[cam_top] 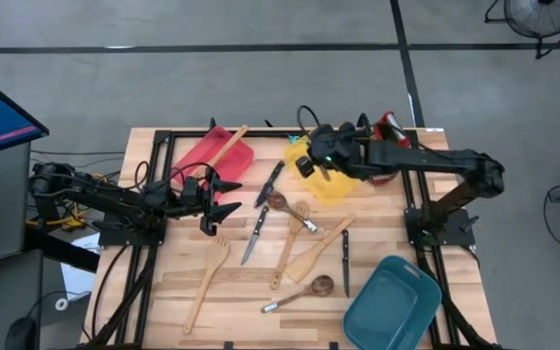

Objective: Pick & Place Kitchen Items
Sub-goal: Put the left black knife into the yellow bin

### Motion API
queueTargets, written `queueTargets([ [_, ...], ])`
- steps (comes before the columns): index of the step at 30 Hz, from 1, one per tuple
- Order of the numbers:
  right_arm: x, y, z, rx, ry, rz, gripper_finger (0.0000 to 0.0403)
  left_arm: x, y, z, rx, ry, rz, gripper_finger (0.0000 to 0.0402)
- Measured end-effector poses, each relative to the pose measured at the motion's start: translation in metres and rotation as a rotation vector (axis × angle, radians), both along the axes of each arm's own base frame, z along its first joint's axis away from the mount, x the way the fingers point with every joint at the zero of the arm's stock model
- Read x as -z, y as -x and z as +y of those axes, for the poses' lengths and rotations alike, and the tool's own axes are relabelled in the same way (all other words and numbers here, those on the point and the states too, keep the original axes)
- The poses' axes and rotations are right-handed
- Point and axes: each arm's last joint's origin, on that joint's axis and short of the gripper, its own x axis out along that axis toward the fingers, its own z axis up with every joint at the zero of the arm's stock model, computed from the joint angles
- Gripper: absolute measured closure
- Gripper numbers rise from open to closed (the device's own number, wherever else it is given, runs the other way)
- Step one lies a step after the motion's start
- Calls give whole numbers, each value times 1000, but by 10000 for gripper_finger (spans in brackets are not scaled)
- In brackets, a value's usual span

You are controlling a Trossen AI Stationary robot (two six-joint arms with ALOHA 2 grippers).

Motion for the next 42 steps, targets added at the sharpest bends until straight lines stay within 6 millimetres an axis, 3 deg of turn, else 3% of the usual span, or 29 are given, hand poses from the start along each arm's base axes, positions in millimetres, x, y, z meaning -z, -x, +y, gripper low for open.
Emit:
queueTargets([
  [8, 55, -14, -59, 53, -189, 152, 316, 0, 0, 0, 1, 0, 5, 174],
  [14, 71, -23, -82, 65, -211, 259, 316, 1, 0, 0, 1, -2, 14, 174],
  [21, 79, -39, -92, 54, -240, 380, 316, 1, 0, 0, 2, -2, 16, 174],
  [31, 112, -68, -106, 14, -272, 563, 316, 2, 0, 0, 3, -5, 17, 174],
  [42, 134, -76, -115, 3, -301, 639, 316, 2, 0, 0, -3, -10, 20, 174],
])
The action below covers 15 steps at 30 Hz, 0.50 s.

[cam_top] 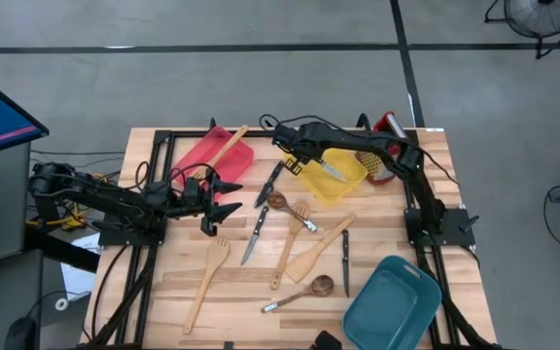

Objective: Pick & Place Kitchen Items
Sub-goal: Put the left black knife into the yellow bin, then put the top wooden serving spoon into the blue bin

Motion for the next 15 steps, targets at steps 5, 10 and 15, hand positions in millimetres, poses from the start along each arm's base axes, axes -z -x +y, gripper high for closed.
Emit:
queueTargets([
  [5, -2, -3, -1, 1, 21, -36, 316, 0, 0, 0, -1, -1, 0, 174],
  [10, -5, -4, -1, 9, 27, -62, 257, 0, 0, 0, -4, -1, 0, 174],
  [15, -5, -5, -1, 17, 15, -82, 194, 0, 0, 0, -6, 0, 0, 174],
])
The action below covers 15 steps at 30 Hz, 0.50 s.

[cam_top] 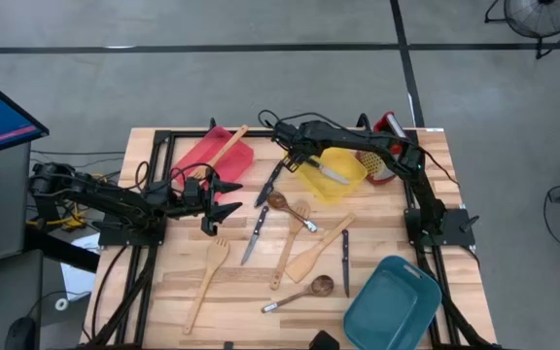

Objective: Pick & Place Kitchen Items
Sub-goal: Put the top wooden serving spoon into the blue bin

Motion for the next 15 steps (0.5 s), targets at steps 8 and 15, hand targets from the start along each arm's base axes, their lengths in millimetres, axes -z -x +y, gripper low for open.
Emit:
queueTargets([
  [8, -35, 5, 16, -56, -88, -57, 169, 8, -2, 0, 0, 10, 84, 174],
  [15, -122, 29, 76, -134, -38, -239, 174, 38, -3, -9, 57, 99, 384, 174],
])
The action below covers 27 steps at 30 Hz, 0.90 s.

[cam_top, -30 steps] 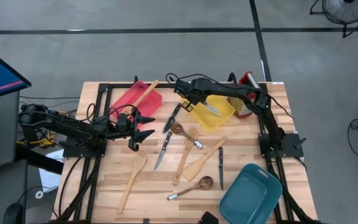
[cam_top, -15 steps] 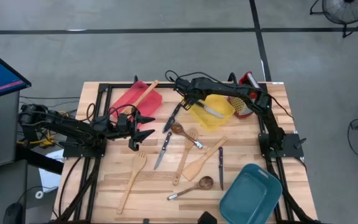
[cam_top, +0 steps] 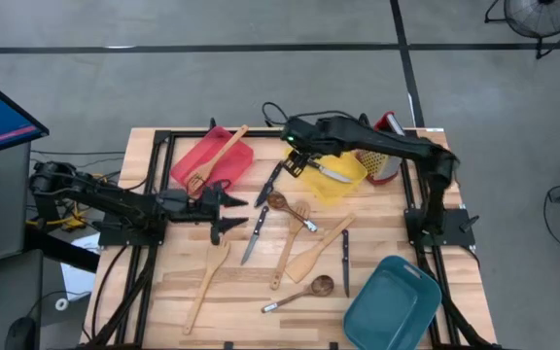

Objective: Pick & Place Kitchen Items
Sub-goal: Put the top wooden serving spoon into the blue bin

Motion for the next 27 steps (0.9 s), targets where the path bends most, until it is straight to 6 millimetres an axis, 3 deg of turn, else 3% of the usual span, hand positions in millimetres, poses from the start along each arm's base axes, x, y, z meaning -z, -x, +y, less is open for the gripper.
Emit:
queueTargets([
  [7, -67, 38, 72, -53, 84, -204, 178, 12, 6, -25, 77, 1, 122, 174],
  [13, -91, 66, 122, -41, 135, -293, 178, 7, 6, -44, 83, 9, 252, 174],
  [20, -82, 81, 170, 19, 172, -282, 178, 6, 13, -50, -32, 98, 512, 174],
  [27, -39, 74, 204, 211, 140, -164, 178, 11, 17, -47, -119, 225, 578, 174],
])
